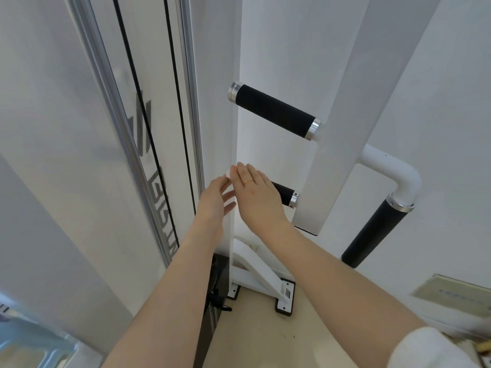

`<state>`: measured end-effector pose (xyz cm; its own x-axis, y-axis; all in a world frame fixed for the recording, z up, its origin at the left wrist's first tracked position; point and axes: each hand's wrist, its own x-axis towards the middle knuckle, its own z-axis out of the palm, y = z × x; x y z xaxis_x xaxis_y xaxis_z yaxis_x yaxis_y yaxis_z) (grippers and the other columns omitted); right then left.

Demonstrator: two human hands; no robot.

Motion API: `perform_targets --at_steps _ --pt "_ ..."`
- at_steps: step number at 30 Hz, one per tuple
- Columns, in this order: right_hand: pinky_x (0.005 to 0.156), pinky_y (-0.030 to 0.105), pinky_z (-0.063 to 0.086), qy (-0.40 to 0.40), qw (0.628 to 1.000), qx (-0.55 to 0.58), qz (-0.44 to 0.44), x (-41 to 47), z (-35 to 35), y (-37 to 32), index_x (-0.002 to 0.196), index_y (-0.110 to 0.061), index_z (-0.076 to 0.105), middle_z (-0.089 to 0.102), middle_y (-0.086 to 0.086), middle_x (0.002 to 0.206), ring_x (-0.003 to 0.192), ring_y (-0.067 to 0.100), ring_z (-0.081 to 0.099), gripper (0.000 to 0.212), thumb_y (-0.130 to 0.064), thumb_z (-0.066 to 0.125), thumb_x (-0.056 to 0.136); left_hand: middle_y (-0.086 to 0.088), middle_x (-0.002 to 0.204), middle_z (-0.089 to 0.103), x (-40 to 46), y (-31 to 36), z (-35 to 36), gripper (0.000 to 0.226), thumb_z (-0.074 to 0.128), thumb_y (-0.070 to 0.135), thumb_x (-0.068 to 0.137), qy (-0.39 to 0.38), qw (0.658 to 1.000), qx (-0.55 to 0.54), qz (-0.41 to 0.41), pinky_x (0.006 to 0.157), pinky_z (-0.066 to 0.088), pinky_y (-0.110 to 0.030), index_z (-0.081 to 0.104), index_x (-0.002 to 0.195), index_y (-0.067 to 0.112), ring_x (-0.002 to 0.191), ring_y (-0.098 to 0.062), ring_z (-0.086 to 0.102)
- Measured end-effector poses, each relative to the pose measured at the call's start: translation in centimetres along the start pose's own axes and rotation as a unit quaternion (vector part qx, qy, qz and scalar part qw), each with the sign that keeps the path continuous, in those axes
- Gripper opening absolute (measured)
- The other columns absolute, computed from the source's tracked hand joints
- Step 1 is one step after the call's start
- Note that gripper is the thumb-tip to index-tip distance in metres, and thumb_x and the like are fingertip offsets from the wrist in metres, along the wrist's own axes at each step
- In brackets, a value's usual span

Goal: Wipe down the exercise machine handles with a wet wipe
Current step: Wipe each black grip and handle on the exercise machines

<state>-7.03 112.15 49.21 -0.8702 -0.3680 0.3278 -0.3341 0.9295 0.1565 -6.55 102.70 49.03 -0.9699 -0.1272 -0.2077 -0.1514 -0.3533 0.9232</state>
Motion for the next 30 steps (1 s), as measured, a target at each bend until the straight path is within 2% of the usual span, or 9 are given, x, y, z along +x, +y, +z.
perform_targets --at_steps 3,5,8,11,13,17,22,25,30 --pt "0.095 0.036 0.044 0.052 0.998 -0.041 -0.004 -1.4 0.0 1.8 0.128 0.001 0.052 0.054 0.020 0.130 0.115 0.031 0.056 0.042 -0.003 0.045 0.086 0.006 0.121 0.062 0.1 -0.1 0.0 0.030 0.043 0.029 0.095 0.005 1.000 -0.014 -0.009 0.094 0.049 -0.034 0.059 0.119 0.018 0.108 -0.013 0.060" --pt "0.082 0.035 0.052 0.077 0.989 -0.115 0.043 -3.1 0.9 2.7 0.114 0.002 0.063 0.066 0.021 0.112 0.095 0.031 0.066 0.041 -0.004 0.043 0.079 0.006 0.120 0.062 -0.1 -0.2 0.1 0.029 0.046 0.028 0.095 0.011 0.999 -0.032 -0.019 0.092 0.049 -0.033 0.058 0.118 0.018 0.107 -0.015 0.059" --pt "0.098 0.040 0.043 0.033 0.978 -0.180 0.095 -3.4 1.2 0.9 0.127 0.003 0.053 0.060 0.023 0.122 0.108 0.034 0.060 0.050 -0.014 0.038 0.082 0.002 0.121 0.061 -0.1 -0.1 0.2 0.022 0.045 0.023 0.094 -0.004 0.998 -0.063 -0.024 0.091 0.049 -0.035 0.061 0.108 0.017 0.107 -0.019 0.060" --pt "0.112 0.045 0.023 0.036 0.972 -0.212 0.091 -2.0 1.0 -1.1 0.139 0.002 0.036 0.047 0.021 0.138 0.126 0.035 0.046 0.060 -0.018 0.020 0.085 0.001 0.122 0.062 -0.1 -0.2 0.2 0.021 0.044 0.023 0.093 -0.014 0.997 -0.071 -0.021 0.094 0.049 -0.038 0.063 0.100 0.017 0.109 -0.021 0.058" --pt "0.114 0.048 0.015 0.048 0.969 -0.224 0.091 -2.2 0.9 -0.3 0.136 0.004 0.039 0.049 0.022 0.135 0.124 0.036 0.048 0.057 -0.012 0.020 0.085 0.002 0.123 0.060 -0.2 -0.3 0.1 0.022 0.043 0.024 0.094 -0.010 0.997 -0.078 -0.019 0.093 0.048 -0.038 0.062 0.104 0.018 0.111 -0.021 0.057" --pt "0.110 0.043 0.017 0.032 0.959 -0.262 0.101 -5.6 0.3 1.8 0.123 0.008 0.054 0.061 0.025 0.119 0.113 0.036 0.057 0.050 -0.004 0.035 0.079 -0.001 0.123 0.060 -0.2 -0.2 -0.1 0.031 0.041 0.020 0.094 0.015 0.995 -0.095 -0.030 0.089 0.048 -0.035 0.058 0.118 0.012 0.110 -0.022 0.057" --pt "0.105 0.041 0.037 0.045 0.973 -0.196 0.111 -2.4 0.7 -0.9 0.124 0.002 0.056 0.062 0.020 0.118 0.109 0.033 0.060 0.050 -0.009 0.028 0.083 -0.004 0.120 0.062 -0.4 0.1 -0.1 0.026 0.039 0.018 0.093 0.018 0.995 -0.095 -0.029 0.092 0.049 -0.037 0.063 0.102 0.012 0.106 -0.023 0.059" --pt "0.107 0.038 0.035 0.027 0.985 -0.149 0.081 -1.2 1.2 -1.3 0.133 -0.003 0.048 0.057 0.015 0.128 0.117 0.029 0.056 0.057 -0.016 0.028 0.081 -0.005 0.119 0.063 -0.4 0.1 0.0 0.023 0.043 0.017 0.091 0.030 0.995 -0.090 -0.027 0.095 0.049 -0.038 0.064 0.101 0.012 0.110 -0.023 0.059" --pt "0.104 0.041 0.037 0.028 0.981 -0.166 0.098 -3.9 1.2 1.3 0.126 0.002 0.054 0.060 0.022 0.120 0.108 0.035 0.059 0.052 -0.010 0.026 0.084 -0.001 0.120 0.063 -0.1 0.2 1.0 0.023 0.045 0.019 0.093 0.044 0.994 -0.089 -0.038 0.090 0.049 -0.032 0.062 0.108 0.015 0.108 -0.018 0.059"
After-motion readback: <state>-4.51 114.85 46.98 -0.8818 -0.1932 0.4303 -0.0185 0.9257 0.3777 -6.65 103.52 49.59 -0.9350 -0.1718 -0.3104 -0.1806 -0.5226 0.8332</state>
